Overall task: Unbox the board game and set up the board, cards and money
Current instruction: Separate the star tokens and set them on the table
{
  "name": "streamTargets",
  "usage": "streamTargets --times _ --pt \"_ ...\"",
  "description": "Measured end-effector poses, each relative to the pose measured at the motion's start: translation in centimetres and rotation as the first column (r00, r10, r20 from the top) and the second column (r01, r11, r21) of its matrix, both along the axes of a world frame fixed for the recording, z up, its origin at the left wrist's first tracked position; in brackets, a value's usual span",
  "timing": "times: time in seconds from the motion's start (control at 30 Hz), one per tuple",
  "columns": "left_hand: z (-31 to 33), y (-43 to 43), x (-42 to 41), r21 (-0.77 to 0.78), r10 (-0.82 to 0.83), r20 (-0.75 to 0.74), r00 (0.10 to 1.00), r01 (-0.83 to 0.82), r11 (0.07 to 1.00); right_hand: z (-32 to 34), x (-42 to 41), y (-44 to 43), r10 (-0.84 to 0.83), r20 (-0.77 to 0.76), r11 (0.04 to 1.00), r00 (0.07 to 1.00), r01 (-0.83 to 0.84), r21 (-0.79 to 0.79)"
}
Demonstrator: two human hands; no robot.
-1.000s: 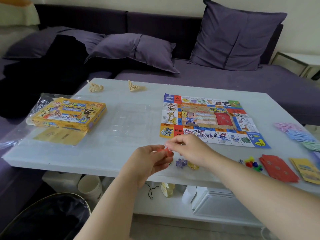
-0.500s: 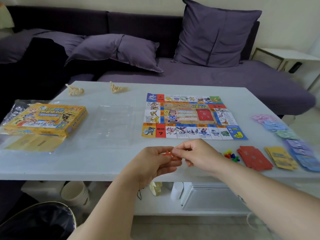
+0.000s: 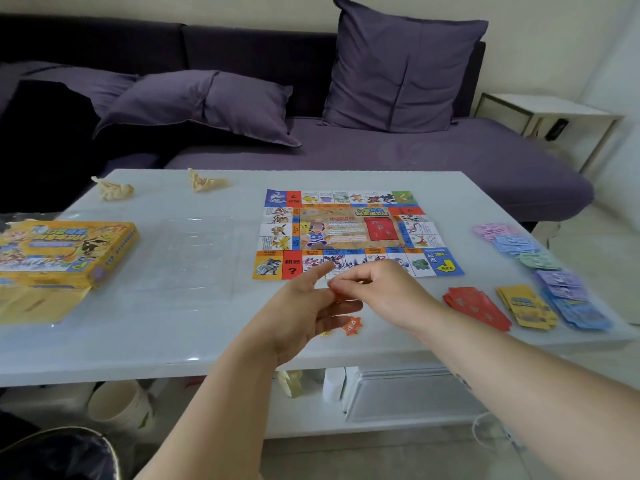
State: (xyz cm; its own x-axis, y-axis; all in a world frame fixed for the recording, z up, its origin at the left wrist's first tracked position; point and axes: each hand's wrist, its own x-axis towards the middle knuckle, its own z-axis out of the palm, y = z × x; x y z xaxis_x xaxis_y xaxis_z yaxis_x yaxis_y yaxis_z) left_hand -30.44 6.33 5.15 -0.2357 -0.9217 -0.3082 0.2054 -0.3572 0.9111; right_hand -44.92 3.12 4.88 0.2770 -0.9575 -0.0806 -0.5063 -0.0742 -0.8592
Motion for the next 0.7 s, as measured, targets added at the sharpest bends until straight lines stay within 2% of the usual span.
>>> streamTargets --times 0.13,0.27,0.37,0.47,0.7 --pt "0.0 -0.5 -0.3 0.01 0.017 -0.021 1.0 -0.017 1.0 0.0 -0.4 -0.5 -0.035 0.055 0.999 0.998 0.035 -0.001" --pt "0.3 -0.8 0.6 0.018 0.063 0.06 0.996 -0.064 0.998 -0.7 -1.3 -0.6 -0.102 0.1 0.992 0.99 0.109 -0.063" --pt "-0.2 -1.5 1.6 -0.044 0.217 0.228 0.949 -0.213 0.976 -2.1 -1.6 -0.2 -0.033 -0.098 0.999 0.995 0.029 -0.046" --pt "-0.5 -1.7 1.8 -0.12 0.286 0.354 0.89 -0.26 0.958 -3.6 -1.5 0.1 -0.007 -0.285 0.998 0.959 -0.011 -0.062" --pt "-1.5 -1.8 1.4 -0.188 0.277 0.462 0.843 -0.212 0.959 -4.3 -1.5 0.0 -0.075 -0.375 0.979 0.924 -0.004 -0.205"
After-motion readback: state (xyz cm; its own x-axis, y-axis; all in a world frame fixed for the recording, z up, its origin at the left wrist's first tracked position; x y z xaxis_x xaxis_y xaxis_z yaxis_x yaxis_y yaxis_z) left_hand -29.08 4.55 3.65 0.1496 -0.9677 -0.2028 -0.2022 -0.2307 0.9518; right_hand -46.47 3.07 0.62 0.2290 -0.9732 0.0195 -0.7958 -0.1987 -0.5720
